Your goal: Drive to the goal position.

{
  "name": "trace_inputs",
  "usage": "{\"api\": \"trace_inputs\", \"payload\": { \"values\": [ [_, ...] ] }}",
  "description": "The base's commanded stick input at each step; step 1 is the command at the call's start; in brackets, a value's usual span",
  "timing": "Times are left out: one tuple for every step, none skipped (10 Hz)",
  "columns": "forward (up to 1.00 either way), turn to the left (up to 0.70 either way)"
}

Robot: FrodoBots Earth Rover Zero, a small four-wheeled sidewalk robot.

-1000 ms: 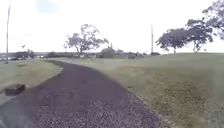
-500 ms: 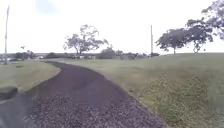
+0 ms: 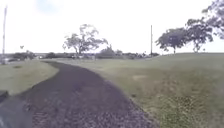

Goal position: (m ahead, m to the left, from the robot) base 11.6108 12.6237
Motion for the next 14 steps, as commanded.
{"api": "trace_inputs", "payload": {
  "values": [
    [0.50,0.00],
    [0.50,0.50],
    [0.50,0.50],
    [0.50,0.50],
    [0.50,0.50],
    [0.50,0.50],
    [0.50,0.50],
    [0.50,0.50],
    [0.50,0.50],
    [0.50,0.50],
    [0.50,0.50],
    [0.50,0.50],
    [0.50,0.50],
    [0.50,0.50]
  ]
}}
